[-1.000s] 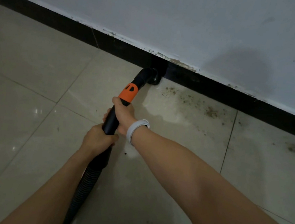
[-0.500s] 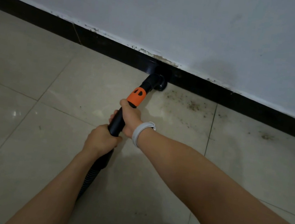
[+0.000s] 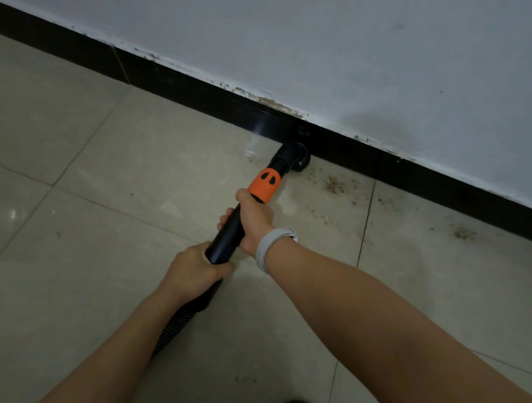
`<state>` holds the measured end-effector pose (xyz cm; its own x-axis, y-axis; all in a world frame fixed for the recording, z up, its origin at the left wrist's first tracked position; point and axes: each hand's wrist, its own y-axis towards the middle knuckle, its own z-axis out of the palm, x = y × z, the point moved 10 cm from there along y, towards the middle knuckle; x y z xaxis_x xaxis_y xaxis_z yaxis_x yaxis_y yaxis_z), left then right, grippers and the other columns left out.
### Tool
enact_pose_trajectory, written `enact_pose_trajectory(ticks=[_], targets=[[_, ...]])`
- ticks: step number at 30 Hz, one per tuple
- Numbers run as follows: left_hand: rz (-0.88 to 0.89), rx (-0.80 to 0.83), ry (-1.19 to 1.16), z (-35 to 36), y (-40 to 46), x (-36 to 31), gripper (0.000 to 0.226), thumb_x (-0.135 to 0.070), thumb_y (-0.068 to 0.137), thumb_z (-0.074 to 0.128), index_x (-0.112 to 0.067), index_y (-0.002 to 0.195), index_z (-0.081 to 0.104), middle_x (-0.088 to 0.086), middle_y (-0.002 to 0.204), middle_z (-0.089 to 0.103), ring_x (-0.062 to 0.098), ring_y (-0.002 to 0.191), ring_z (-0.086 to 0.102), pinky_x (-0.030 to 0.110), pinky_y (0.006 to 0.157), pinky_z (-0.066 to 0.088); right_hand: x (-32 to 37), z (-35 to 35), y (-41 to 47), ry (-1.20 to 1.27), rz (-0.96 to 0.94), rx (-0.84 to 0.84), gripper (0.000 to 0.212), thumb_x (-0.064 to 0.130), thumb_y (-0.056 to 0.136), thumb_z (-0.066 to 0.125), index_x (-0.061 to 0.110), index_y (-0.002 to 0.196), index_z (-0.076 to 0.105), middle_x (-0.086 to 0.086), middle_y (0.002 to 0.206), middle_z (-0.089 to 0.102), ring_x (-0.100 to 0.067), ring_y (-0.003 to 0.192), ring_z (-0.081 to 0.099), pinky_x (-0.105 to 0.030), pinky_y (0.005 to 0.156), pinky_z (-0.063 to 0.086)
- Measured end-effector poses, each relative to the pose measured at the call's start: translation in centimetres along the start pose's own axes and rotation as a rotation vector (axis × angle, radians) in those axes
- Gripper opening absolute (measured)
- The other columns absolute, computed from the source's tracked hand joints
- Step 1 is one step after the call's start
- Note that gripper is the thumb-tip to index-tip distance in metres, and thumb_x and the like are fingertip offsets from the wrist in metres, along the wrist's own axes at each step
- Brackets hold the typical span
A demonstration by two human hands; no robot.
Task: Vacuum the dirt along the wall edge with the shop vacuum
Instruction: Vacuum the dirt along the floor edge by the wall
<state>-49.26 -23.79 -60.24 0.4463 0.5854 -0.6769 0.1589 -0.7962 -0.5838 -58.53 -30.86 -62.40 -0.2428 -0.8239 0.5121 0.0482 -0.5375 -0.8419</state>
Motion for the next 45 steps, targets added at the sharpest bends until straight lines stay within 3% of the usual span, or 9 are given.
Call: enact_pose_trajectory(ticks=[15,20,24,30,35,41,45], targets=[[0.079,0.144,0.037,6.1,-0.1,-3.6,0.019,-0.019,0.077,0.068,-0.025,0.07,0.051,-0.004,0.069,0.058,0.014,0.063,0.055,0.024,0.056,0.042,1.5,-7.4,-0.4,0.065,-0.02,-0.127,0.016,0.017,0.089,0.057,0.01,0.081,0.045,-0.008,0.062,0.05,-0.021,0.048,0.048,-0.031,0.051,0.047],[0.1,0.198,0.042,7.9,-0.1,-5.0,0.019,-0.019,0.077,0.067,-0.026,0.07,0.051,-0.008,0.069,0.056,0.008,0.062,0.053,0.018,0.052,0.04,2.3,-9.8,-0.4,0.108,-0.041,-0.164,0.015,0.015,0.087,0.056,0.01,0.08,0.044,-0.008,0.061,0.049,-0.021,0.047,0.047,-0.031,0.05,0.047],[0.127,0.257,0.077,10.1,0.0,-6.3,0.017,-0.019,0.077,0.068,-0.024,0.071,0.052,-0.004,0.072,0.058,0.018,0.071,0.057,0.022,0.056,0.041,2.8,-12.4,-0.4,0.152,-0.054,-0.196,0.013,0.014,0.086,0.057,0.01,0.082,0.045,-0.008,0.059,0.049,-0.021,0.046,0.047,-0.03,0.05,0.046],[0.158,0.302,0.092,12.2,-0.4,-7.7,0.019,-0.02,0.077,0.067,-0.025,0.071,0.05,-0.003,0.074,0.058,0.017,0.072,0.056,0.022,0.054,0.04,3.2,-14.9,-0.7,0.186,-0.063,-0.209,0.013,0.014,0.085,0.057,0.01,0.088,0.045,-0.008,0.058,0.05,-0.02,0.042,0.048,-0.029,0.049,0.047],[0.155,0.224,0.108,10.1,-0.5,-7.1,0.018,-0.024,0.073,0.068,-0.028,0.069,0.051,-0.002,0.076,0.061,0.022,0.075,0.062,0.028,0.064,0.047,3.1,-13.4,-1.0,0.222,-0.082,-0.181,0.012,0.014,0.084,0.056,0.011,0.083,0.044,-0.007,0.056,0.049,-0.019,0.042,0.047,-0.027,0.048,0.047],[0.11,0.101,0.058,4.0,-1.2,-4.1,0.013,-0.024,0.072,0.067,-0.018,0.08,0.06,0.0,0.073,0.063,0.021,0.068,0.061,0.027,0.058,0.045,1.7,-5.8,-1.5,0.156,-0.066,-0.056,0.014,0.014,0.085,0.055,0.01,0.078,0.042,-0.006,0.054,0.047,-0.018,0.038,0.045,-0.025,0.047,0.045],[0.055,-0.027,0.047,-1.6,-1.6,-1.2,0.015,-0.018,0.073,0.067,-0.024,0.07,0.053,-0.003,0.067,0.059,0.016,0.06,0.055,0.025,0.051,0.038,0.3,1.4,-1.9,0.042,-0.055,0.043,0.015,0.015,0.086,0.055,0.01,0.077,0.044,-0.006,0.056,0.046,-0.019,0.042,0.045,-0.026,0.047,0.045]])
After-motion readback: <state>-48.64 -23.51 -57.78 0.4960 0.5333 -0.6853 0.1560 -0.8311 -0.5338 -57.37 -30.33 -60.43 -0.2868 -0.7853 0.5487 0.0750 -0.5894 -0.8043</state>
